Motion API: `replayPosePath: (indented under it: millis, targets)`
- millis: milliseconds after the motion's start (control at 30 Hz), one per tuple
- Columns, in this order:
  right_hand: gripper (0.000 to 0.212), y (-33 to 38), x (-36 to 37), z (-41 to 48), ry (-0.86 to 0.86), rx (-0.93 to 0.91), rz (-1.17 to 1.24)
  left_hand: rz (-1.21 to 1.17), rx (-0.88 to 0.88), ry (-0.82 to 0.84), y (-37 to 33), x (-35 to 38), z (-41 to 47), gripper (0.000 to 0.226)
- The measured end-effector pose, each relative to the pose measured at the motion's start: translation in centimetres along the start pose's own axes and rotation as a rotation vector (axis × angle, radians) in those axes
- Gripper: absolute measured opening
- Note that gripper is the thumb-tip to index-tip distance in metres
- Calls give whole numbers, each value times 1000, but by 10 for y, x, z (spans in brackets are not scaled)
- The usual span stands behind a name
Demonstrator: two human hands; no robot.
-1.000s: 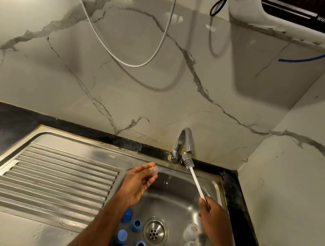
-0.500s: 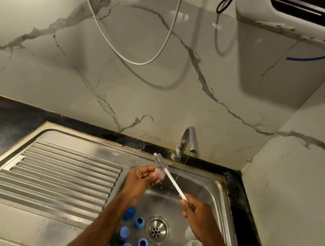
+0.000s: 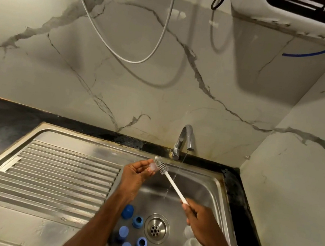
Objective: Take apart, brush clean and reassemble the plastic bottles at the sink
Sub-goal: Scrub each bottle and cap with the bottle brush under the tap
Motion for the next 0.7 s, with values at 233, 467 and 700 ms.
replayPosePath:
  millis: [233, 467, 700]
  targets:
    - [17, -8, -11, -4, -99, 48, 38, 14, -17, -84, 8, -5, -5, 41]
    - [32, 8, 18, -2, -33, 50, -186, 88, 50, -133, 8, 11, -10, 32]
    - [23, 28, 27, -2, -34, 55, -268, 174, 82, -272, 0, 4, -3, 31]
Point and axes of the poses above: each hand's wrist, its own z-axis towards the middle knuckle, its own x-axis out of the palm, y = z × x, the point moved 3 cm from there along z, towards the middle knuckle, and after that the axes turned 8 degrees about -y, right-handed, at the moved point
